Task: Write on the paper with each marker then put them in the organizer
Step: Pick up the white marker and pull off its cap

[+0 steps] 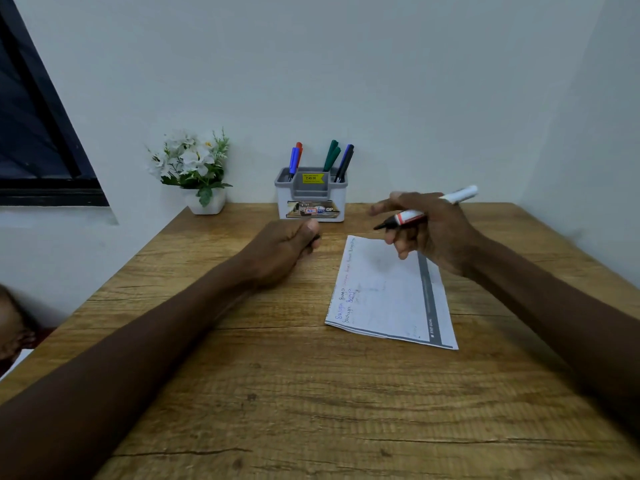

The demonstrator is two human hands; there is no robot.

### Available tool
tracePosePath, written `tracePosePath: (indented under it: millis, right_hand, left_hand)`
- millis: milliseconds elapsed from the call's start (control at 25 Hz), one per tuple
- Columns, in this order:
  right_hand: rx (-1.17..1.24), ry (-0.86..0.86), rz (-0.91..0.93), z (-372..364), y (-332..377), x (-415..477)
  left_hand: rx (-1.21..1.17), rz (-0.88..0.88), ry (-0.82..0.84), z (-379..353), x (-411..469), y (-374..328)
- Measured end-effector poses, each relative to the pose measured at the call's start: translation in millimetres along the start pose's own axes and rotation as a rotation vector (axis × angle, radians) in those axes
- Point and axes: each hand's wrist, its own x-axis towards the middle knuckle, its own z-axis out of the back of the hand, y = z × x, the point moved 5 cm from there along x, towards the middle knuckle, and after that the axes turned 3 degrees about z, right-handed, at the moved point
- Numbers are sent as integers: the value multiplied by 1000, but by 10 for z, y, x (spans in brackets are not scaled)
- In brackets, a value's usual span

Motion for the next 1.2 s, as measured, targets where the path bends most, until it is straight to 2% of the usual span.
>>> tracePosePath:
  millis: [40,120,320,400,520,800,1200]
  right_hand:
    - [-59,27,-6,-48,-53,-11]
    - [-122,95,-68,-136,-184,-41]
    - [-56,209,-177,-232,-318,-84]
    - [-151,192,-146,-281,-272,-101]
    - [-450,140,-26,-346,-182,-109]
    - [-505,156,63,-418,-211,-106]
    - [-555,195,57,-437,-219,-123]
  left_hand:
    - [66,15,17,-73,-12,9]
    - [46,35,50,-122,-35,18]
    - [64,-38,200,-186,-96,-25]
    - [58,-52,211,-200,-99,-31]
    - [67,-63,213,-185,-71,-4]
    - [90,-91,219,-190,-33,23]
    - [72,-89,210,-200,-13,64]
